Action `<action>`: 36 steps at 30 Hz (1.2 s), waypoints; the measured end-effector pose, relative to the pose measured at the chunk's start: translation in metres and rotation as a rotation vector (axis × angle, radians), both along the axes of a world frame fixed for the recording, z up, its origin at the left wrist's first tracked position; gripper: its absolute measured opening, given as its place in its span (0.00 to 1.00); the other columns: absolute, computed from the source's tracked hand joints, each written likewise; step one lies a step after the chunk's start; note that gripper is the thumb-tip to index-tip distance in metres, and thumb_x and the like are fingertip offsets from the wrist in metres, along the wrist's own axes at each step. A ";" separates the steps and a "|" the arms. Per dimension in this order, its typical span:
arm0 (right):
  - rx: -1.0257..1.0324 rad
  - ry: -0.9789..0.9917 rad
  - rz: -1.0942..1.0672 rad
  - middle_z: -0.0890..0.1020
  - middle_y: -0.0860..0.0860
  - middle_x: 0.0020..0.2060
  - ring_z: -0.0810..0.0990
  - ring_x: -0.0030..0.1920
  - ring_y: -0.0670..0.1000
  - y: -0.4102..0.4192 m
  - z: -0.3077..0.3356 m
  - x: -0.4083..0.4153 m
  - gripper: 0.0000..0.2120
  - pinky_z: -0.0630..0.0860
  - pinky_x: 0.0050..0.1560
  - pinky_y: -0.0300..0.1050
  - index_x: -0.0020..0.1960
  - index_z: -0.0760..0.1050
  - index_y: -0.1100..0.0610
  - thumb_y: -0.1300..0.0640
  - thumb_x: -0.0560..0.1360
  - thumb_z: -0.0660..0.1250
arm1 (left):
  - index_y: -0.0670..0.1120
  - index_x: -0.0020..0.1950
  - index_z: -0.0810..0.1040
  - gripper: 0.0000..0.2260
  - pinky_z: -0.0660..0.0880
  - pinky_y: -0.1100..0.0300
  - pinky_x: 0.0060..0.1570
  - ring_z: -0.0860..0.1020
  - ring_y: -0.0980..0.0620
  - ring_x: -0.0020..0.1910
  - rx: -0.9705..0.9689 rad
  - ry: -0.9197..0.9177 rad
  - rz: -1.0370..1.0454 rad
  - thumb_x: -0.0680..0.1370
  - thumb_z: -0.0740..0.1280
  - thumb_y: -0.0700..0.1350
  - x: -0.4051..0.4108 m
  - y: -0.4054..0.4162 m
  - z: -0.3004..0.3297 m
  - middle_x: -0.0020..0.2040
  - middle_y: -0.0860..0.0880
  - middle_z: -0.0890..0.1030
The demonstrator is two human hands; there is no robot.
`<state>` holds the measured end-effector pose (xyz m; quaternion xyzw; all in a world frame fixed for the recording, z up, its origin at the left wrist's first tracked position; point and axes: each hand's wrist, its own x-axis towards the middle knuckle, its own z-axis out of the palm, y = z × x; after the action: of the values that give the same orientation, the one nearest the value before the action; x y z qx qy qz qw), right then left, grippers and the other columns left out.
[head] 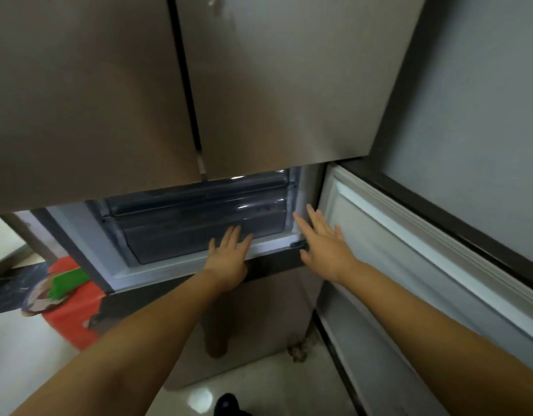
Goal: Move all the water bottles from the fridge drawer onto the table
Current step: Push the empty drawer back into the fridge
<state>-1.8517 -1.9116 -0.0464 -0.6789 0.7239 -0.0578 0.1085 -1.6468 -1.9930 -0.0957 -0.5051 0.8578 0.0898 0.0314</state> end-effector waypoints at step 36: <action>0.233 -0.072 -0.483 0.76 0.59 0.64 0.74 0.63 0.57 0.270 0.133 0.050 0.26 0.66 0.62 0.44 0.66 0.71 0.61 0.47 0.83 0.44 | 0.45 0.78 0.52 0.25 0.45 0.50 0.76 0.47 0.50 0.78 -0.007 0.254 -0.548 0.83 0.47 0.54 -0.072 0.213 0.145 0.79 0.48 0.51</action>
<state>-1.8016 -1.6413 0.0868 -0.4669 0.8623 -0.0224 0.1948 -1.7184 -1.7796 0.0494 -0.2398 0.9595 0.1375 -0.0550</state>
